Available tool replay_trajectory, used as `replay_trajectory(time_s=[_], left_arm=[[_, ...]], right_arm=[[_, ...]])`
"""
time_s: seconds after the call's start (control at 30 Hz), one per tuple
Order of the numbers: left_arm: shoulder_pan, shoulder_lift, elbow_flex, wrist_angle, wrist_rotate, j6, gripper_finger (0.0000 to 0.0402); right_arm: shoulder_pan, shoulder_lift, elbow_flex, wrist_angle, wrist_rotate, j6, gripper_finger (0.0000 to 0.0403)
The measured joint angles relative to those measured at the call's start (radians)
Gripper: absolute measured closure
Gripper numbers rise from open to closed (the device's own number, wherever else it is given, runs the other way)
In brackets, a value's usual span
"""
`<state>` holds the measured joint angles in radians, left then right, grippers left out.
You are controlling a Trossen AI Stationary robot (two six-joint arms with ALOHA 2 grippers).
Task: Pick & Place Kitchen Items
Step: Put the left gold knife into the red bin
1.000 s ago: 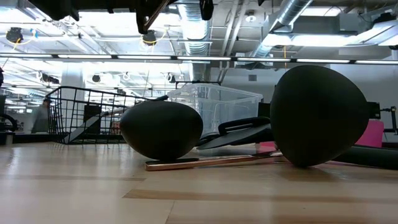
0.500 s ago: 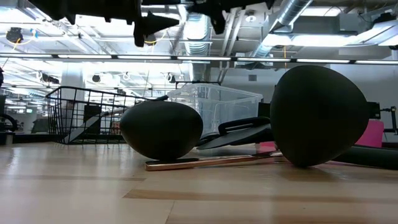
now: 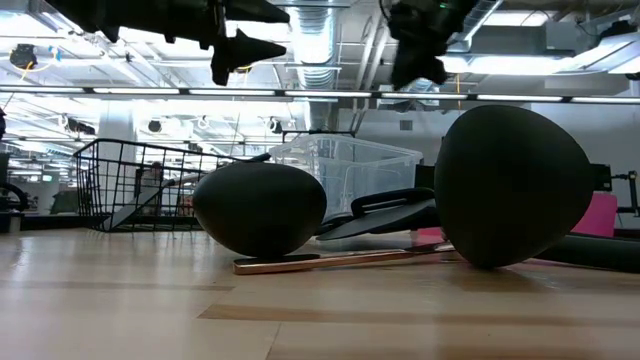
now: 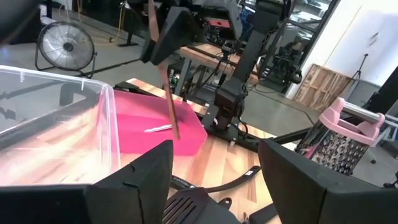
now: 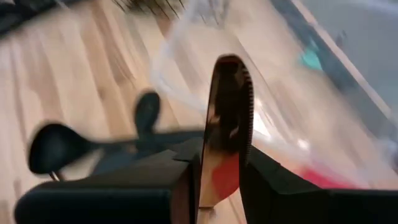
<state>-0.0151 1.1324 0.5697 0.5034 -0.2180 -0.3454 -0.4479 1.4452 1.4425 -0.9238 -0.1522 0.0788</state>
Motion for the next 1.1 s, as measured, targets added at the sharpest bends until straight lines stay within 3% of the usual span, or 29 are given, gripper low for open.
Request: replay_trajectory(time_s=[0.3,1.1], left_arm=[[0.000,0.000,0.000,-0.002,0.000,-0.003,0.0179],[-0.001,0.000,0.000,-0.002,0.004,-0.056,0.0185]], right_arm=[[-0.088,-0.013,0.000,-0.277,0.102,-0.042,0.0335],[-0.191,0.016,0.000,-0.411,0.183,-0.063,0.0335]])
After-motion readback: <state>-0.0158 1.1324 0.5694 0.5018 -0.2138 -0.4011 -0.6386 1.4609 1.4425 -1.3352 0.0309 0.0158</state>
